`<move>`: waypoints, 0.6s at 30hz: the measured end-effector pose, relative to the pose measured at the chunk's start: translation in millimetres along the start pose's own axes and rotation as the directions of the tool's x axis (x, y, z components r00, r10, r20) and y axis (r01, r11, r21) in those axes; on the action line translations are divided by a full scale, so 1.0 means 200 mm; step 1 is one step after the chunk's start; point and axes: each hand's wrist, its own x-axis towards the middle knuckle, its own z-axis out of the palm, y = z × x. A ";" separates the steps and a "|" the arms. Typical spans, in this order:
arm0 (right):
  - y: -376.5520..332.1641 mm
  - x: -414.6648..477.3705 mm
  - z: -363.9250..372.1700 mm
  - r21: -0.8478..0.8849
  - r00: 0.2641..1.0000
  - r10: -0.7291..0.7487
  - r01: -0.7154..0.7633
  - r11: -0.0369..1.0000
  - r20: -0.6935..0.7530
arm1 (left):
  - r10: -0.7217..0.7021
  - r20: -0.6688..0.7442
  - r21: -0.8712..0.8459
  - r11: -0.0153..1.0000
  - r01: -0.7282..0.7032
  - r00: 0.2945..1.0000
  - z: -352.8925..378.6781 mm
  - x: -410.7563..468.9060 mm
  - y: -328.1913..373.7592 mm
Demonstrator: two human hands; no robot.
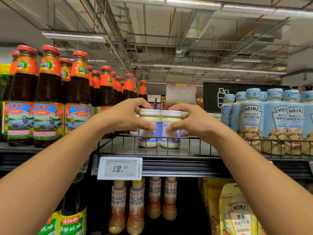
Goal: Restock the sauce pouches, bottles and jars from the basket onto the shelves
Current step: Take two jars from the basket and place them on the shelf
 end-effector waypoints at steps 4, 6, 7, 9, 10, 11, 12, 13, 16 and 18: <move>0.01 0.01 0.00 -0.043 0.999 -0.030 0.030 0.999 -0.014 | 0.075 0.090 0.145 0.985 -0.088 0.993 -0.03 0.01 0.00; 0.01 0.01 0.01 -0.044 0.999 -0.029 0.028 0.999 -0.019 | 0.097 0.069 0.204 0.973 -0.109 0.993 -0.04 0.02 -0.01; 0.00 0.01 0.01 -0.051 0.999 -0.032 0.031 0.998 -0.019 | 0.105 0.055 0.239 0.964 -0.115 0.993 -0.04 0.03 -0.01; -0.01 0.01 0.03 -0.099 0.999 -0.048 0.046 0.994 -0.022 | 0.112 0.042 0.299 0.947 -0.120 0.993 -0.05 0.04 -0.01; -0.02 0.01 0.03 -0.141 0.998 -0.058 0.053 0.989 -0.028 | 0.114 0.046 0.313 0.942 -0.123 0.992 -0.06 0.05 -0.02; -0.03 0.01 0.04 -0.197 0.997 -0.069 0.062 0.979 -0.032 | 0.115 0.056 0.318 0.939 -0.127 0.992 -0.06 0.06 -0.03; -0.04 0.02 0.05 -0.260 0.996 -0.079 0.068 0.963 -0.031 | 0.115 0.072 0.320 0.938 -0.132 0.991 -0.07 0.07 -0.03; -0.06 0.02 0.06 -0.318 0.996 -0.087 0.074 0.945 -0.027 | 0.115 0.089 0.321 0.937 -0.138 0.989 -0.08 0.08 -0.04; -0.08 0.04 0.06 -0.415 0.996 -0.092 0.076 0.907 -0.018 | 0.130 0.128 0.349 0.922 -0.167 0.983 -0.08 0.11 -0.04; -0.08 0.05 0.05 -0.449 0.997 -0.067 0.046 0.892 -0.032 | 0.151 0.144 0.385 0.902 -0.196 0.978 -0.07 0.15 -0.04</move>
